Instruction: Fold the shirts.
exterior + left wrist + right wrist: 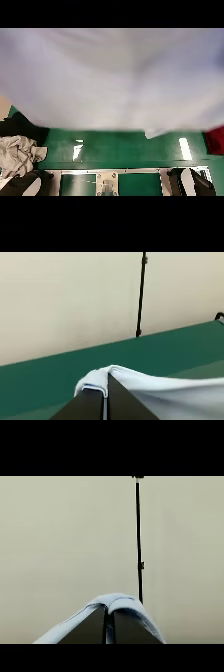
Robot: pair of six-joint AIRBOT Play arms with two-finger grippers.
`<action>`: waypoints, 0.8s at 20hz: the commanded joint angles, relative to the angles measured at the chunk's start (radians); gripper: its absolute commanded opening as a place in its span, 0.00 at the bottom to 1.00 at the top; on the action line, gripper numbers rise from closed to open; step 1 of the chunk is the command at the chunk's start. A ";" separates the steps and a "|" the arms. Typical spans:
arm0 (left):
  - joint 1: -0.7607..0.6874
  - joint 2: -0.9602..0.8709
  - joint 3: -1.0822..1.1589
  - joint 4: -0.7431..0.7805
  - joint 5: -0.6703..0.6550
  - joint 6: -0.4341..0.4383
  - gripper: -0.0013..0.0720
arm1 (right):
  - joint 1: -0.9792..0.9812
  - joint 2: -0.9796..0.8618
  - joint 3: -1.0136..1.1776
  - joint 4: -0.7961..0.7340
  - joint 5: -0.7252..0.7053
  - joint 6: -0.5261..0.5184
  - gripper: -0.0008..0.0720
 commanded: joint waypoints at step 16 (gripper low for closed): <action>-0.091 -0.817 -0.486 -0.147 0.499 0.101 0.05 | 0.274 -1.047 -0.337 0.158 -0.211 -0.266 0.05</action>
